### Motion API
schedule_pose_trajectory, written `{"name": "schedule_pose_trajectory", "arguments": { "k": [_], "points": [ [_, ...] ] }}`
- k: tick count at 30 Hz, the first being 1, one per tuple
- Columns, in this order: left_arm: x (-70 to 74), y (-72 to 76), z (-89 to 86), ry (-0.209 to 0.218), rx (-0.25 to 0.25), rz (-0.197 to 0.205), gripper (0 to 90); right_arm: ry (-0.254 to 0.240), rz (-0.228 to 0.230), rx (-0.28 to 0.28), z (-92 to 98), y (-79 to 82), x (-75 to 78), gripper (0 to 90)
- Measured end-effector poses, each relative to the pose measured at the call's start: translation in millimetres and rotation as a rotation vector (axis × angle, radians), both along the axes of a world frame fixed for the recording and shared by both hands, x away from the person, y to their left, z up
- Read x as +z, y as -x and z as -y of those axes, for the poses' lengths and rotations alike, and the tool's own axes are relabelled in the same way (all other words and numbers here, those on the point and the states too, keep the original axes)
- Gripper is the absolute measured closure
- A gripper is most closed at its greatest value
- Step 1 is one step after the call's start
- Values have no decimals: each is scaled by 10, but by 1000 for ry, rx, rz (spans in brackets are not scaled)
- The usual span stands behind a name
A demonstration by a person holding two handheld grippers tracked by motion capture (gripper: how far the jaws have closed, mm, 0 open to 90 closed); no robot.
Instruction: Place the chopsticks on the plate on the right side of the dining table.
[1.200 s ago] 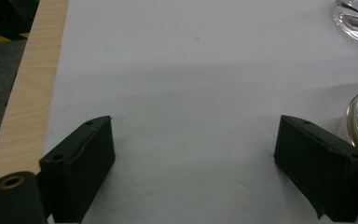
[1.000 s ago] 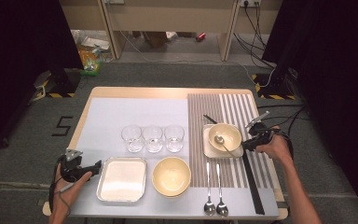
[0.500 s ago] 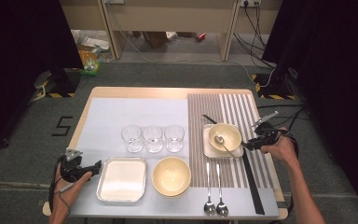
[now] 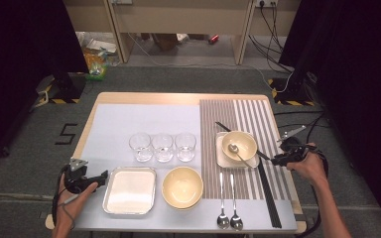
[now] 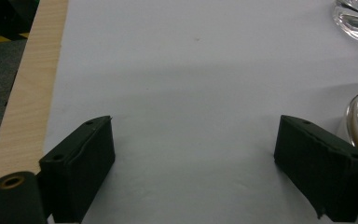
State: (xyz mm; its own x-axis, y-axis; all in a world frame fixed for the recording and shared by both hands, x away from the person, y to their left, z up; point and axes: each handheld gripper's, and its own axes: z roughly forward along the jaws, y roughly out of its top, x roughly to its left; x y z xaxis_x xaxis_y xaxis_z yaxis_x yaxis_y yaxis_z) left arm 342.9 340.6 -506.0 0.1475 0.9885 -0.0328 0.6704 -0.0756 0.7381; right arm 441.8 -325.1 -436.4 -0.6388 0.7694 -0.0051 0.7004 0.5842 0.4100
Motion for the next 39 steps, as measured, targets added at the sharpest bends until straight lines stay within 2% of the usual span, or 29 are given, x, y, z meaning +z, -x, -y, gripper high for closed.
{"name": "schedule_pose_trajectory", "arguments": {
  "k": [7, 15, 18, 23, 28, 32, 36, 39],
  "points": [
    [0, 0, 2, 1, 0, 1, 113, 14, -17, -8, -14, -45, -58, 749],
    [0, 0, 0, 0, 0, 0, 113, 18, -10, 5, -58, -80, -56, 748],
    [0, -1, 1, 1, 1, 0, 113, 12, -11, -6, -53, -71, -29, 747],
    [0, 0, 1, 0, 1, 0, 113, -16, 23, -10, -48, -37, 81, 725],
    [0, 0, 0, -1, 0, 0, 113, -4, 43, 22, -160, -63, 97, 704],
    [0, 0, 0, 0, 0, -1, 113, 20, 23, 47, -251, -138, 57, 704],
    [0, -1, 1, 1, 1, 0, 113, 18, 19, 60, -282, -178, 22, 707],
    [0, -1, 1, 1, 1, 0, 113, 39, 7, 83, -322, -205, -28, 734]
  ]
}}
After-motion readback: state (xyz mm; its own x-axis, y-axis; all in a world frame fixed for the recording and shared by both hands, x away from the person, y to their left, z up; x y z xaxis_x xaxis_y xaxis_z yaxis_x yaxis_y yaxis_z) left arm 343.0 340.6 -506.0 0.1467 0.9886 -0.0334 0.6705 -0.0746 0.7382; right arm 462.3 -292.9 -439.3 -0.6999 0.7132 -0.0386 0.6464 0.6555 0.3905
